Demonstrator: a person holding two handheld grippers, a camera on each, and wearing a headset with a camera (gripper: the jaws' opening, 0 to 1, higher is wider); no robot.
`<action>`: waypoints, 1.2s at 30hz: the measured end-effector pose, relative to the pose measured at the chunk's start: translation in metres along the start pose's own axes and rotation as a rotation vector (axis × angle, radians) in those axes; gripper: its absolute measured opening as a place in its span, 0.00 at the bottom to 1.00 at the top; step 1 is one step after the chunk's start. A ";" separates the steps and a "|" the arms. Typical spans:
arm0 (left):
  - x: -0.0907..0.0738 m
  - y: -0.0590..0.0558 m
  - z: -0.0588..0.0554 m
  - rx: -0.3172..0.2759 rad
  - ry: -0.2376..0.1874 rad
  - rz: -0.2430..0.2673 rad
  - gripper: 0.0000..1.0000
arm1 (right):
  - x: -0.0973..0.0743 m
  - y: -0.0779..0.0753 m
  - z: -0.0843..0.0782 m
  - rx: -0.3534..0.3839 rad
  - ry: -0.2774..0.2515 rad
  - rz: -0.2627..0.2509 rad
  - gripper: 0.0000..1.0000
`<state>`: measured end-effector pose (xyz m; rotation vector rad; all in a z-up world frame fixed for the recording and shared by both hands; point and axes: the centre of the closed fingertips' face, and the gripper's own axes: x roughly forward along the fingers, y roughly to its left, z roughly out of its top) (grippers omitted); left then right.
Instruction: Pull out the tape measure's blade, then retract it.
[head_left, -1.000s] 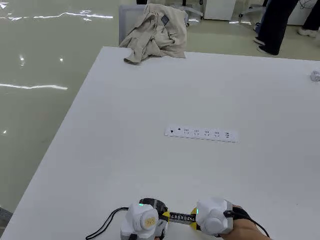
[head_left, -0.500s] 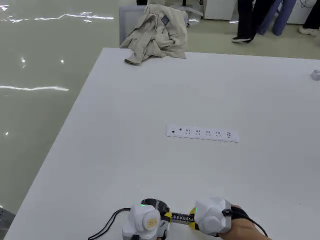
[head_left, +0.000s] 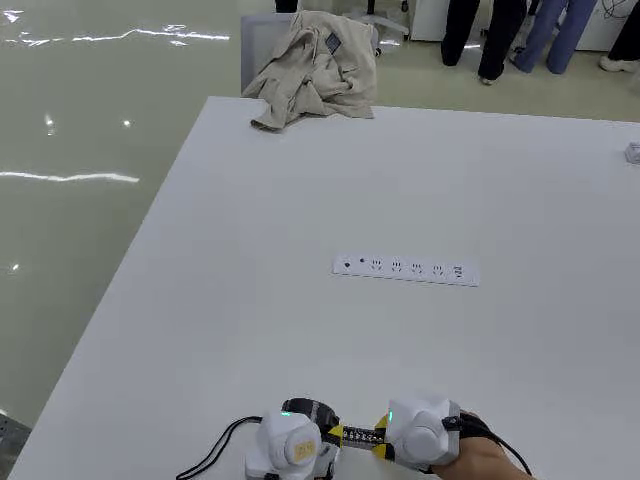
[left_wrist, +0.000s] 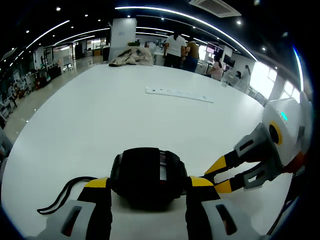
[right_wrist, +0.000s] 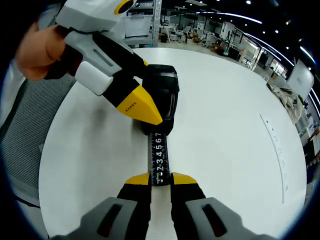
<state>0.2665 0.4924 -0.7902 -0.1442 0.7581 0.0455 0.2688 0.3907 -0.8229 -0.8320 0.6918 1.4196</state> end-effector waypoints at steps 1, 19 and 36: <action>0.000 0.000 0.000 -0.001 -0.001 0.000 0.57 | 0.001 0.000 0.000 0.004 -0.002 0.001 0.14; 0.000 0.000 0.000 -0.001 -0.001 -0.002 0.56 | 0.007 0.001 0.009 0.031 -0.024 0.008 0.14; 0.000 0.000 -0.001 -0.007 -0.005 -0.001 0.56 | 0.014 0.004 0.019 0.050 -0.029 0.024 0.14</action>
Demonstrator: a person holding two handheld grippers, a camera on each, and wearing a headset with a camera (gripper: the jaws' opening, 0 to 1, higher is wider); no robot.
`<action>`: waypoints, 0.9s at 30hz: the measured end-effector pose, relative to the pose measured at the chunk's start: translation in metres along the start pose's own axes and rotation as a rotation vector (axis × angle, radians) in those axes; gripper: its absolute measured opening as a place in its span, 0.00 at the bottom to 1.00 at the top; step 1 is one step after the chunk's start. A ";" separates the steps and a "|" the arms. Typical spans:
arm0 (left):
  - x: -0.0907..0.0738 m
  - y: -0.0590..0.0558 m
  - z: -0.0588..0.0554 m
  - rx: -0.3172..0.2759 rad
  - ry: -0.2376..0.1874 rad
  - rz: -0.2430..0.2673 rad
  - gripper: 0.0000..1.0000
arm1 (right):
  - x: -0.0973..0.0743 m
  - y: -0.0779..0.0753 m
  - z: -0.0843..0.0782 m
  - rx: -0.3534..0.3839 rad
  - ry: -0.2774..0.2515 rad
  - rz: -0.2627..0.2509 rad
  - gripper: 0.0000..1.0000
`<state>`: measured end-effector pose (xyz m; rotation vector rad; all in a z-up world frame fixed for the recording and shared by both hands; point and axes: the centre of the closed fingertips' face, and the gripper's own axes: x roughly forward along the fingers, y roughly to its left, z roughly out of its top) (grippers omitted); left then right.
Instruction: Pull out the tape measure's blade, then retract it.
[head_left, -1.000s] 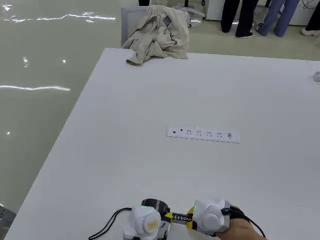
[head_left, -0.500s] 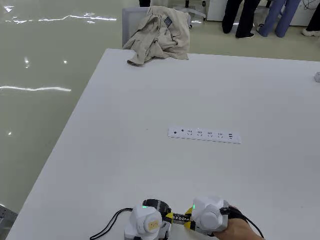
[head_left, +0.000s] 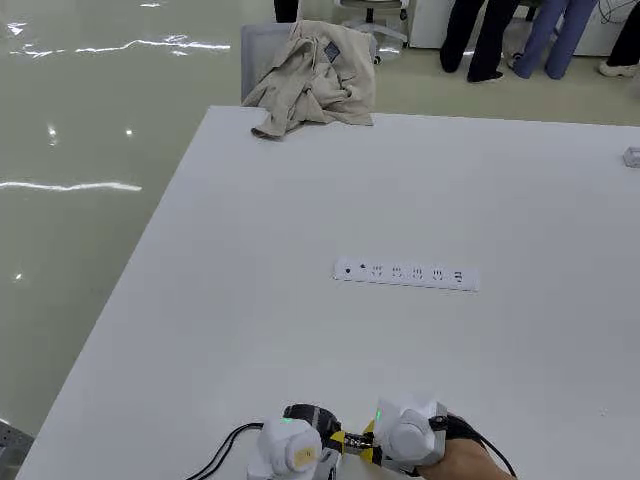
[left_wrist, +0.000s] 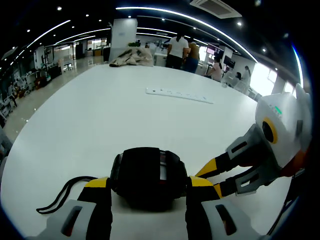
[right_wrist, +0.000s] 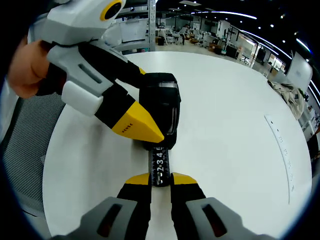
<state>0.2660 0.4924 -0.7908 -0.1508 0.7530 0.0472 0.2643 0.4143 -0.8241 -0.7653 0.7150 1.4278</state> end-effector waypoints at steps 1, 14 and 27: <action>0.000 0.000 0.000 -0.002 0.000 0.000 0.56 | 0.000 0.000 0.000 0.002 -0.001 0.000 0.14; 0.000 0.000 0.000 0.004 -0.009 -0.001 0.55 | 0.001 0.001 0.002 0.001 -0.003 -0.004 0.14; -0.001 -0.001 0.001 0.005 -0.007 0.000 0.55 | 0.004 0.003 0.007 0.003 -0.021 -0.003 0.14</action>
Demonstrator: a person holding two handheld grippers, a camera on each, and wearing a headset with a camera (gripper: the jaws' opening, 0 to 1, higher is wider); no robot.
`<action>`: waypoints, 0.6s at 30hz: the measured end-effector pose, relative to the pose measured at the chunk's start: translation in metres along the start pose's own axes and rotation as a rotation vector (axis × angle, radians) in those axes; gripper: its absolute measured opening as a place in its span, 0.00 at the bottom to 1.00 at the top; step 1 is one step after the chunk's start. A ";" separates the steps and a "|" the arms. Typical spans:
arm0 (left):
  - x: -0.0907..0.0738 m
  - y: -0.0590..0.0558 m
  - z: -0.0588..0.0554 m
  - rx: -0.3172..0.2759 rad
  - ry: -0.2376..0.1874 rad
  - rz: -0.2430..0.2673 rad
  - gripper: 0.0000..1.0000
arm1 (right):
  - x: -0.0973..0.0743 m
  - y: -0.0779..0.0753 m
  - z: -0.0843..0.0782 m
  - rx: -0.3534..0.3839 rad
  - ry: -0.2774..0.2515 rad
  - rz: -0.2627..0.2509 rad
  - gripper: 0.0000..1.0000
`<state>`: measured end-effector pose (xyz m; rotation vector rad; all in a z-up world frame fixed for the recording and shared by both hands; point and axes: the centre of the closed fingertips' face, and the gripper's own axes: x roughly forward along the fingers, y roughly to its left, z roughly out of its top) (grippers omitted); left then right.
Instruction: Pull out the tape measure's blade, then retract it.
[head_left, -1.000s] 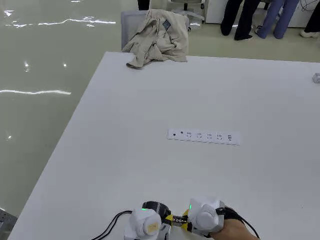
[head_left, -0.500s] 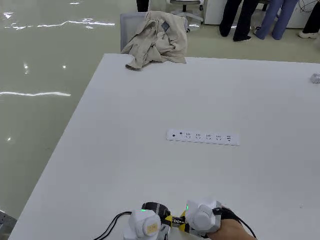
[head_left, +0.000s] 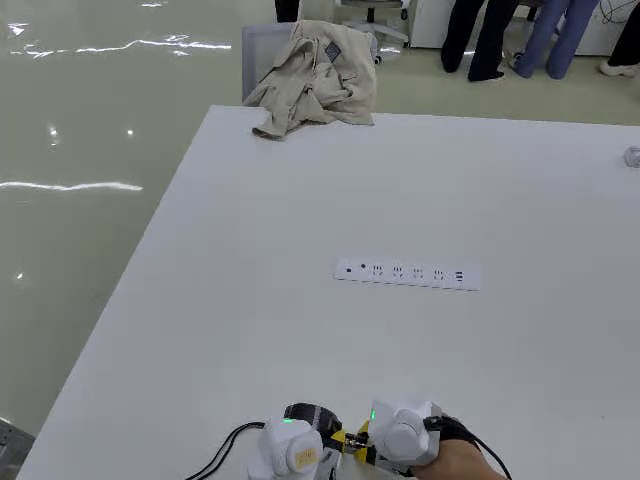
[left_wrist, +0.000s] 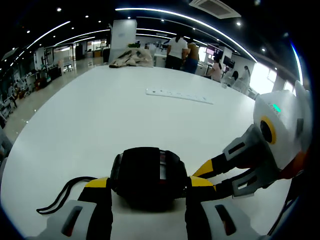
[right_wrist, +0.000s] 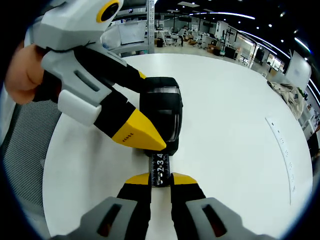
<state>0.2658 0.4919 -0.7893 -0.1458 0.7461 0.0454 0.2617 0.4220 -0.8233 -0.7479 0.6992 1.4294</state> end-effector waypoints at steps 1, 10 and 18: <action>0.001 0.000 -0.001 0.000 0.000 0.000 0.55 | 0.000 0.000 0.000 -0.005 0.000 -0.001 0.14; 0.002 0.001 -0.001 0.000 0.003 -0.003 0.55 | 0.003 0.000 0.004 -0.004 -0.014 -0.001 0.14; 0.001 0.000 0.000 0.002 0.006 -0.002 0.55 | 0.007 0.000 0.008 -0.007 -0.017 0.002 0.14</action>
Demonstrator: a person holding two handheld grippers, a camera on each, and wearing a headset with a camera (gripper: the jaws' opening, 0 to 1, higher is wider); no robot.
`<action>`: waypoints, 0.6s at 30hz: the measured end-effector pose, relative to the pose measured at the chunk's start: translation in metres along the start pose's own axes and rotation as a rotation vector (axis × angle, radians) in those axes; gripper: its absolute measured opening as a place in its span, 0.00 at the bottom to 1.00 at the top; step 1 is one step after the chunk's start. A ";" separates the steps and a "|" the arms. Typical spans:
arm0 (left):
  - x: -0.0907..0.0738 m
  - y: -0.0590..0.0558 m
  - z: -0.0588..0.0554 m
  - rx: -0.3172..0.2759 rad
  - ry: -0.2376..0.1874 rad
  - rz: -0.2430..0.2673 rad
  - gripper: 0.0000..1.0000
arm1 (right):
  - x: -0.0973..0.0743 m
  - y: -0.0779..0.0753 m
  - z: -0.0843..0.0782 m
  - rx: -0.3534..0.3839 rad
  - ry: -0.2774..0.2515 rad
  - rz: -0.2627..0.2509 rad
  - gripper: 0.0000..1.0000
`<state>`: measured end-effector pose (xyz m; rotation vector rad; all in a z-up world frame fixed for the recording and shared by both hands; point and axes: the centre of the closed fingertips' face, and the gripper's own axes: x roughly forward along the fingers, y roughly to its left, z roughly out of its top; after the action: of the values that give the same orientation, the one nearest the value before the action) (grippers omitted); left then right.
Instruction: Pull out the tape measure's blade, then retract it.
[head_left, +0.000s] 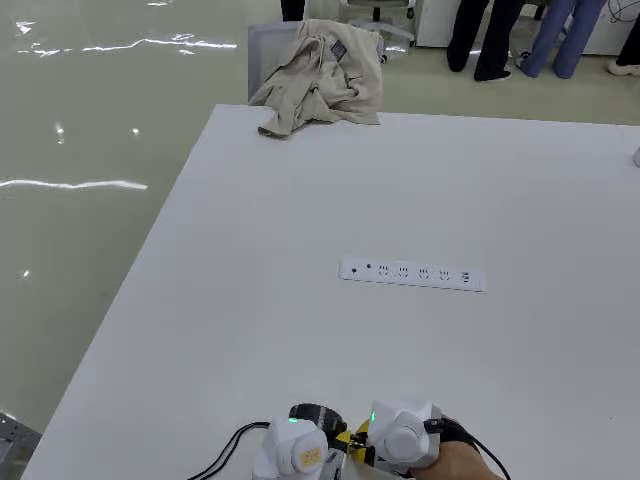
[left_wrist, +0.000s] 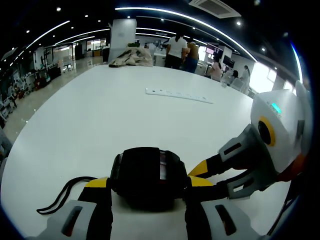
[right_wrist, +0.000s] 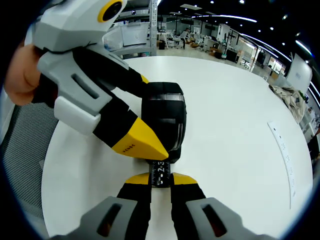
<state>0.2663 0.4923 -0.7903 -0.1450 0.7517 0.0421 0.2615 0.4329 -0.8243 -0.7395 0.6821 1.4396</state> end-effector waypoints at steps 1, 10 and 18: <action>0.000 0.000 0.000 0.001 0.000 0.001 0.55 | 0.000 0.000 0.000 0.000 0.001 0.000 0.14; 0.000 0.000 0.000 0.000 0.003 0.000 0.55 | 0.001 0.001 0.003 -0.005 0.004 0.002 0.14; -0.001 0.000 0.000 -0.001 0.004 0.000 0.56 | 0.001 0.001 0.004 -0.016 0.006 0.003 0.14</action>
<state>0.2659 0.4922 -0.7899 -0.1456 0.7561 0.0423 0.2606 0.4372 -0.8228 -0.7556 0.6774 1.4471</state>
